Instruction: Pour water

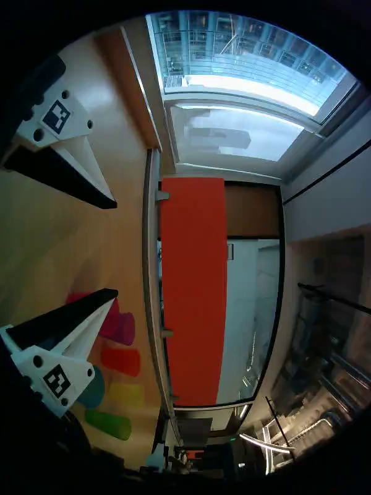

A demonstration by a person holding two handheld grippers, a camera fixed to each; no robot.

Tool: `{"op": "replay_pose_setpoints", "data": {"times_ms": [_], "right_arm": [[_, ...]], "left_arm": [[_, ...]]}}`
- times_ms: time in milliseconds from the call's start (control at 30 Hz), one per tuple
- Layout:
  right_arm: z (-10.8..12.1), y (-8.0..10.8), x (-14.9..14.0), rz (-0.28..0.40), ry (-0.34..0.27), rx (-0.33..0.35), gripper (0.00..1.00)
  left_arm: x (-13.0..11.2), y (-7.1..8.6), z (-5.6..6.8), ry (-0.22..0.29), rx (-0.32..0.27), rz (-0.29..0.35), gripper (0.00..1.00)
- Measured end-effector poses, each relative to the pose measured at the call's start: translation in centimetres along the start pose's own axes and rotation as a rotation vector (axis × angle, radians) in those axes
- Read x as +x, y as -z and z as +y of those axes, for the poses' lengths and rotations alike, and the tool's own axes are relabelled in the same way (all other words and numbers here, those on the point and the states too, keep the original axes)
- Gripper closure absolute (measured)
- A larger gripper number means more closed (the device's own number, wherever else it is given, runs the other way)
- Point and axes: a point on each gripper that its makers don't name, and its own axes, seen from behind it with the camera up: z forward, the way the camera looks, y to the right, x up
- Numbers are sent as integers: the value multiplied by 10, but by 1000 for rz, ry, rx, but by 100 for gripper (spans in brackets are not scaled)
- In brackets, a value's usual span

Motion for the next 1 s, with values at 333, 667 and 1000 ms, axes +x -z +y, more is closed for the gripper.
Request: {"op": "replay_pose_setpoints", "data": {"times_ms": [333,667,1000], "right_arm": [[0,0,0,0,0,0,0],[1,0,0,0,0,0,0],[1,1,0,0,0,0,0]], "left_arm": [[0,0,0,0,0,0,4],[0,-1,0,0,0,0,4],[0,-1,0,2,0,-1,4]]}}
